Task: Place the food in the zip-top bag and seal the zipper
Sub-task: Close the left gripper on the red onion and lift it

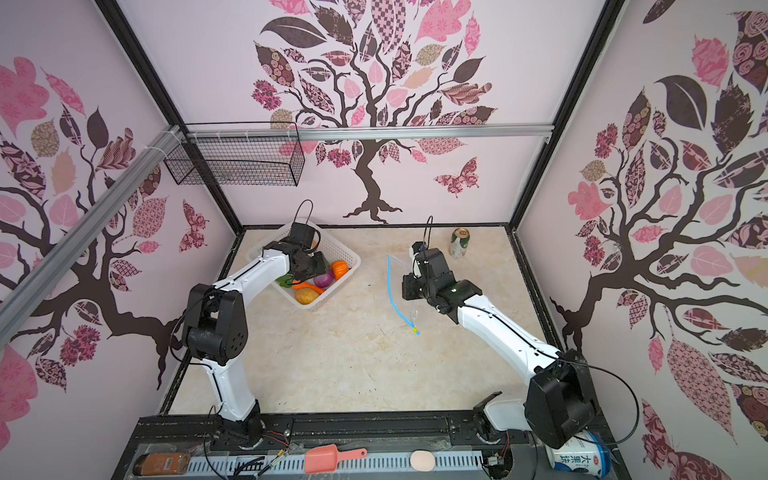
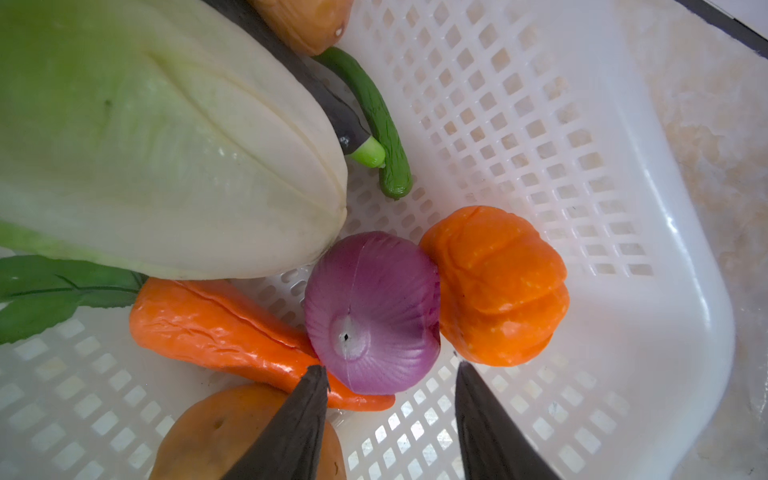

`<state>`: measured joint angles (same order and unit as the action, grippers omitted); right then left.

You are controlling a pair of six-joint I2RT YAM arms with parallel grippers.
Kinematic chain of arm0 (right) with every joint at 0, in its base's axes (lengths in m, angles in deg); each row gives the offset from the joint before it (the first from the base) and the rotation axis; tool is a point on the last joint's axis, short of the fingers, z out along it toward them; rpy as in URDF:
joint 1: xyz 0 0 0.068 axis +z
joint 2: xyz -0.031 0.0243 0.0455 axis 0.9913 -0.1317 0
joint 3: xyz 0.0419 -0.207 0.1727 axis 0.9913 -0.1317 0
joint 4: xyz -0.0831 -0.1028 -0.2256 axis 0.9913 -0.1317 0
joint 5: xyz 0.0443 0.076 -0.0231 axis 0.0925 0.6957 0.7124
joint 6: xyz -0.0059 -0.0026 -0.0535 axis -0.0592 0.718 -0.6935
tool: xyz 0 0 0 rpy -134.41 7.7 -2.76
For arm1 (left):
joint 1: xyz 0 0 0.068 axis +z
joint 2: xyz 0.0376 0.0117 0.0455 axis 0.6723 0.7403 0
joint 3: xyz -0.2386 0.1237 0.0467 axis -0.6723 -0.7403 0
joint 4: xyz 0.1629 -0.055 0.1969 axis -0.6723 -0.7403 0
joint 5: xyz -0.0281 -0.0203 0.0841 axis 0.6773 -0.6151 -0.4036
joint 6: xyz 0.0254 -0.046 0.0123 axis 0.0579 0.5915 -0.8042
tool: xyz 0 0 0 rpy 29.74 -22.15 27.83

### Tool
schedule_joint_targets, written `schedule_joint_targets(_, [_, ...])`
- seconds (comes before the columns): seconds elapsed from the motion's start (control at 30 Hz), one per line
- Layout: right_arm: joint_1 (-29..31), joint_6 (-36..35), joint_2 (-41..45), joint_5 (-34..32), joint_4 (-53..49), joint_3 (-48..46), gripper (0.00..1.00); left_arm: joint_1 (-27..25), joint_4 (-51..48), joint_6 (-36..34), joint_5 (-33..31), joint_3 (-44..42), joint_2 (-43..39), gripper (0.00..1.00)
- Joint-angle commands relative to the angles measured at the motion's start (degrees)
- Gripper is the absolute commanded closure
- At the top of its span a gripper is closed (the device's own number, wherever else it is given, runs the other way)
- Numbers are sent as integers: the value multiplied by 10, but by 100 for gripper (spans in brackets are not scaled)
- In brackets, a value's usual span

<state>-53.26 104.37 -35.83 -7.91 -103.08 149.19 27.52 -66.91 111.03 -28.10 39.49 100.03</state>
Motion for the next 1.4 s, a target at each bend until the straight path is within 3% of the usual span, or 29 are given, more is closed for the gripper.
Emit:
schedule_joint_targets(0.0, [0, 0, -3, 3, 0, 26, 100, 2, 7, -22, -3, -9, 20, 38])
schedule_joint_targets(0.13, [0, -1, 3, 2, 2, 27, 100, 2, -1, -48, 14, 13, 44, 24])
schedule_joint_targets(0.2, [0, -1, 7, 1, 4, 25, 100, 2, -5, -57, 9, 24, 55, 22])
schedule_joint_targets(0.67, [0, -4, 20, -7, -1, 14, 100, 3, 12, -70, -20, 68, 130, 21])
schedule_joint_targets(1.0, [0, -13, 23, -18, -14, 13, 100, -9, 174, -67, -46, -24, 87, 23])
schedule_joint_targets(1.13, [-1, -18, 20, -24, -20, 16, 100, -17, 210, -64, -72, -43, 83, 27])
schedule_joint_targets(1.37, [-1, -19, 22, -28, -22, 14, 100, -16, 204, -59, -82, -40, 89, 55])
